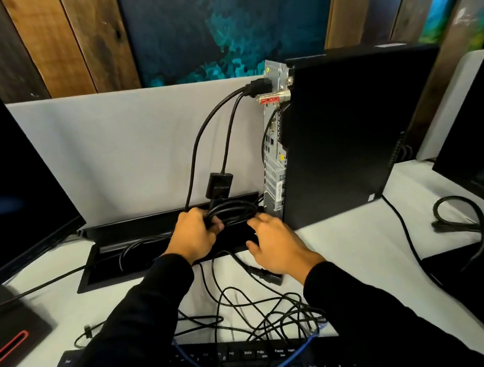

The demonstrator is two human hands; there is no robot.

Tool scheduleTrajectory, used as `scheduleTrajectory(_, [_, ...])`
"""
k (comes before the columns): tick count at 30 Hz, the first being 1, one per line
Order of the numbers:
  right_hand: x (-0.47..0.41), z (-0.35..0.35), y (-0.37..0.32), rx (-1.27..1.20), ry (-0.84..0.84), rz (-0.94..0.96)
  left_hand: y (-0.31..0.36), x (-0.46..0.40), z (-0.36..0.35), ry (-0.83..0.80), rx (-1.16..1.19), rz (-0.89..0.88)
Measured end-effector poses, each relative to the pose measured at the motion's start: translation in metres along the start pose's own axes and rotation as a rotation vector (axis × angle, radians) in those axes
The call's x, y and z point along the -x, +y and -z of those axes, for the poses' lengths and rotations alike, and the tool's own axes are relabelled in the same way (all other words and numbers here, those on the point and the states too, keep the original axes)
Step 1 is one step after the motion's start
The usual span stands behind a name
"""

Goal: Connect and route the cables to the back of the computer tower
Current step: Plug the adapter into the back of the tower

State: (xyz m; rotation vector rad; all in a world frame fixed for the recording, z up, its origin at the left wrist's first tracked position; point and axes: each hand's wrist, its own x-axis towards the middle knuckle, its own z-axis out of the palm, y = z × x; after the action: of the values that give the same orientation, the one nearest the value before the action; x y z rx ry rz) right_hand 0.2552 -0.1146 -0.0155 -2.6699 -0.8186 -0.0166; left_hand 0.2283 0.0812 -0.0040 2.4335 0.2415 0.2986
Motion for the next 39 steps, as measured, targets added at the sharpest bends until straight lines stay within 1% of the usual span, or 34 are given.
scheduleTrajectory(2, [0.001,-0.003,-0.002,-0.079,0.066,0.019,-0.008,-0.004,-0.001,0.023,-0.003,0.011])
scheduleTrajectory(5, [0.003,-0.006,-0.009,-0.211,0.318,0.015,-0.008,-0.014,-0.004,0.054,0.005,0.030])
scheduleTrajectory(6, [0.002,-0.005,-0.011,-0.223,0.348,0.010,-0.007,-0.017,-0.006,0.058,0.011,0.037])
scheduleTrajectory(10, [-0.006,-0.001,-0.013,-0.036,0.270,0.010,0.000,-0.020,-0.014,0.064,0.033,0.012])
scheduleTrajectory(12, [-0.010,0.000,-0.013,-0.031,0.286,0.013,-0.002,-0.020,-0.016,0.082,0.076,-0.002])
scheduleTrajectory(14, [-0.010,0.001,-0.016,-0.046,0.305,0.023,-0.006,-0.019,-0.016,0.084,0.157,0.026])
scheduleTrajectory(16, [-0.011,0.003,-0.014,-0.030,0.295,0.030,-0.007,-0.018,-0.017,0.050,0.315,0.066])
scheduleTrajectory(18, [-0.010,0.004,-0.011,0.008,0.212,0.038,-0.008,-0.013,-0.014,-0.023,0.666,0.132])
scheduleTrajectory(20, [-0.008,0.005,-0.006,0.074,0.087,0.042,-0.010,-0.006,-0.011,-0.152,0.989,0.169])
scheduleTrajectory(21, [-0.007,0.005,-0.005,0.099,0.049,0.039,-0.010,-0.003,-0.010,-0.219,1.083,0.167])
scheduleTrajectory(22, [-0.007,0.005,-0.006,0.117,0.024,0.042,-0.010,-0.001,-0.009,-0.273,1.103,0.159])
scheduleTrajectory(23, [-0.008,0.005,-0.008,0.124,-0.004,0.045,-0.012,-0.001,-0.009,-0.297,1.073,0.159])
scheduleTrajectory(25, [-0.010,0.004,-0.012,0.109,-0.071,0.052,-0.012,0.000,-0.009,-0.286,0.921,0.159])
scheduleTrajectory(27, [-0.011,0.003,-0.012,0.122,-0.145,0.079,-0.012,0.001,-0.011,-0.282,0.838,0.130])
scheduleTrajectory(29, [-0.010,0.002,-0.009,0.139,-0.164,0.105,-0.013,0.001,-0.011,-0.284,0.791,0.113])
scheduleTrajectory(31, [-0.010,0.002,-0.008,0.131,-0.158,0.103,-0.016,0.000,-0.008,-0.320,0.745,0.103])
scheduleTrajectory(33, [-0.010,0.004,-0.010,0.124,-0.136,0.089,-0.017,-0.004,-0.007,-0.335,0.649,0.065])
scheduleTrajectory(36, [-0.012,0.005,-0.014,0.132,-0.130,0.072,-0.017,-0.010,-0.008,-0.287,0.346,-0.003])
scheduleTrajectory(38, [-0.010,0.004,-0.013,0.118,-0.121,0.053,-0.017,-0.012,-0.008,-0.218,0.119,-0.074])
scheduleTrajectory(39, [-0.010,0.004,-0.013,0.109,-0.087,0.047,-0.014,-0.013,-0.008,-0.178,0.046,-0.115])
